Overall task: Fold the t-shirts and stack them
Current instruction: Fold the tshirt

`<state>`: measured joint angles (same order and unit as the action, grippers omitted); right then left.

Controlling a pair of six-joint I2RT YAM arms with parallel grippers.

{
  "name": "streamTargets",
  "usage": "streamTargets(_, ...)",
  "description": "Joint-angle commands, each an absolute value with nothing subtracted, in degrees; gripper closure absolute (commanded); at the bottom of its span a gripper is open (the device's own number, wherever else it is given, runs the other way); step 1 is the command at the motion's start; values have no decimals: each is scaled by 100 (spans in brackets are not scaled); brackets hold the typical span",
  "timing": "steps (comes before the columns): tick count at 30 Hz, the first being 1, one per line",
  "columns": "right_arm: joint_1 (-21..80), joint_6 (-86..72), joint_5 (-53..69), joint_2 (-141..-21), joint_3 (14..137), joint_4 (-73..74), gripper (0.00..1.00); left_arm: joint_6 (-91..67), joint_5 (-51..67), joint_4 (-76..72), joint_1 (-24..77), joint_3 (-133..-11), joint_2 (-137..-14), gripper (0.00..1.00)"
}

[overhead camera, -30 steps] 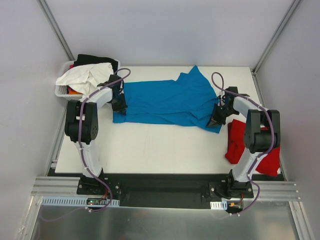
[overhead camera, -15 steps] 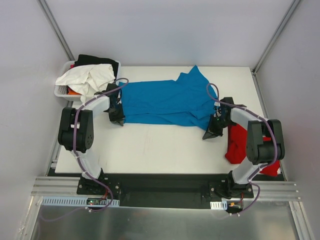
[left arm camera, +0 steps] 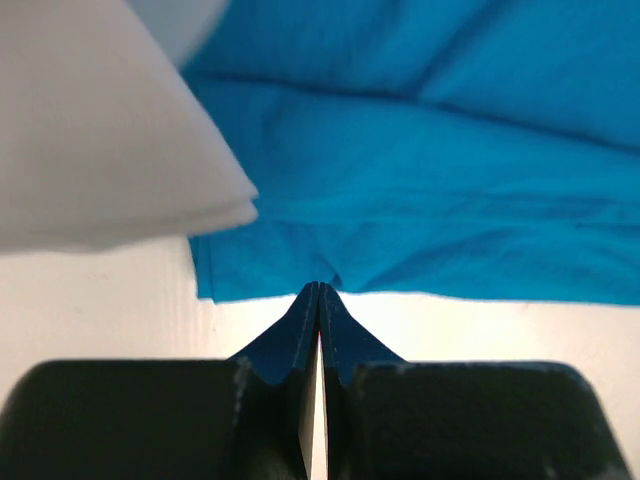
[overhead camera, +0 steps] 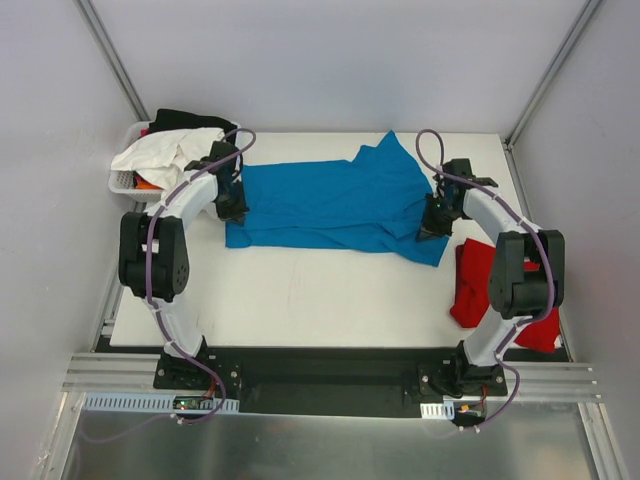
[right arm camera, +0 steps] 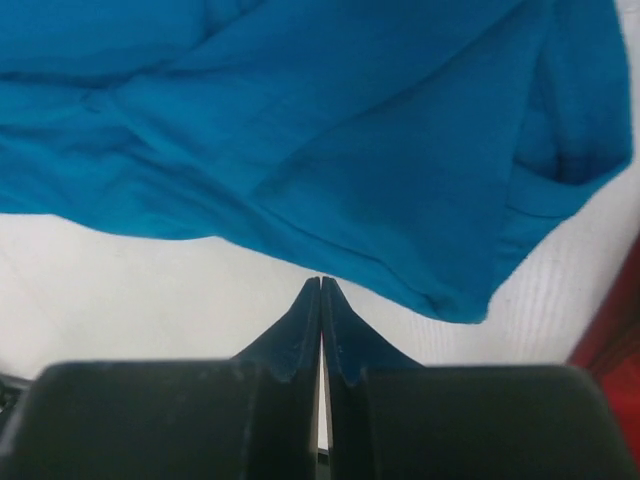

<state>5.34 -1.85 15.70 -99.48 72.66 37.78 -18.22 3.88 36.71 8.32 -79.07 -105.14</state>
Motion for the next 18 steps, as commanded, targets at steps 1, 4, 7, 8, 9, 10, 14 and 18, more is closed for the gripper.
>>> streamTargets(1,571,-96,668,-9862,7121,3509,99,-1530,-657,3797,975,-8341,-10704,100)
streamTargets(4,580,-307,808,-9607,6865,2982,99,-1520,-862,3701,976,-8280,-10784,100)
streamTargets(7,589,-544,967,-9457,6549,2560,99,-1634,-608,3525,976,-8104,-10802,100)
streamTargets(8,598,-580,1063,-9405,6435,2462,99,-1652,-528,3507,976,-8060,-10810,100)
streamTargets(9,589,-589,1098,-9396,6390,2365,99,-1678,-449,3463,976,-8033,-10819,100)
streamTargets(10,580,-606,1160,-9422,6398,2269,99,-1670,-274,3428,976,-8007,-10802,100)
streamTargets(14,571,-571,1537,-9615,6486,2162,99,-1609,-45,3349,975,-7884,-10732,100)
streamTargets(18,466,-624,2335,-9878,6468,1637,99,-1442,289,3208,976,-7752,-10644,100)
